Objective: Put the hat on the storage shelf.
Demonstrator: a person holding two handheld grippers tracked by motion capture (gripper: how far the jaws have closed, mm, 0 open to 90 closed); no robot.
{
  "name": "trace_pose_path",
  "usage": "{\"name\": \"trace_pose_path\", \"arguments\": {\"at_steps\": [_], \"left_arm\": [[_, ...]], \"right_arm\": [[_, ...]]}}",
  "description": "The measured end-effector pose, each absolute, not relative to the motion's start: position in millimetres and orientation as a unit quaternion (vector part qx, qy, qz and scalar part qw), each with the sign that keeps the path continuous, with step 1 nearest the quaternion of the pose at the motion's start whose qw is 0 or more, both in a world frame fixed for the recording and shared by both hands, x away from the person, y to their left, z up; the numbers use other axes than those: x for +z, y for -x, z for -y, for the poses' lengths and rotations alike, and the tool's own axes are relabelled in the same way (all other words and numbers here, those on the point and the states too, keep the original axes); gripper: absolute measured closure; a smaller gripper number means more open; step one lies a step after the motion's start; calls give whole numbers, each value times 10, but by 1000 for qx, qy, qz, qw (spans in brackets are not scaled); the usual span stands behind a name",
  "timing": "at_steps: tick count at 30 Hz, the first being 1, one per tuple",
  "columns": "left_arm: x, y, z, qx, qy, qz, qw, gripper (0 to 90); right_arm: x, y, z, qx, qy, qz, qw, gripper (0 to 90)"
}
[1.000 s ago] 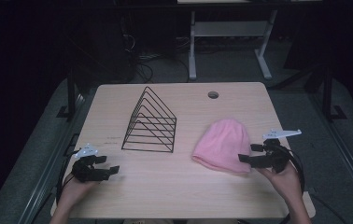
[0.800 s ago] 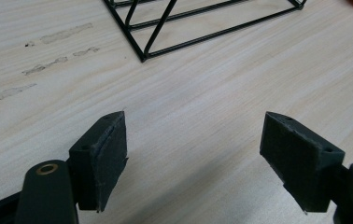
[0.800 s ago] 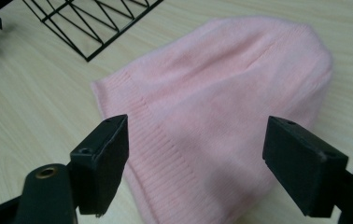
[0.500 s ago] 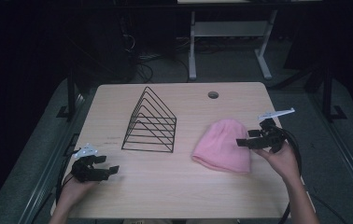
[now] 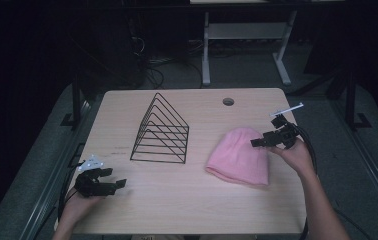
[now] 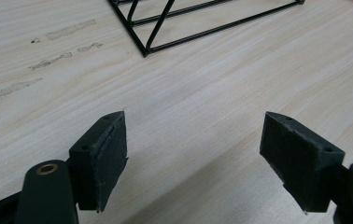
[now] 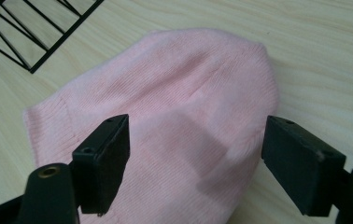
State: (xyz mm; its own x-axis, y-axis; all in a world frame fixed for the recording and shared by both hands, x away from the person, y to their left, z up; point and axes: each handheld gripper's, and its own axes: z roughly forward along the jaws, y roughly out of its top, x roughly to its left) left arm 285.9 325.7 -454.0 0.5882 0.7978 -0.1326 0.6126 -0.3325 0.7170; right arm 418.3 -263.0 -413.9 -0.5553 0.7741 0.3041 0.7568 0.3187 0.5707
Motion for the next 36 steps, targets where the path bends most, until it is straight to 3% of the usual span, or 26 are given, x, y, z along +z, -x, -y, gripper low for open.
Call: {"name": "trace_pose_path", "arguments": {"at_steps": [13,31,36], "left_arm": [[-4532,-2858,-3311,126,-806,-440,375,232],[-4537,-2848,-3349,128,-804,-445,374,231],[-4540,-2854,-3363,130,-804,-444,373,231]], "right_arm": [[-4272,-4532,2542,309,-488,-816,-11,242],[-4425,-4670,2502,278,-506,-816,-39,431],[-4463,-4685,2511,278,-511,-812,-46,437]]}}
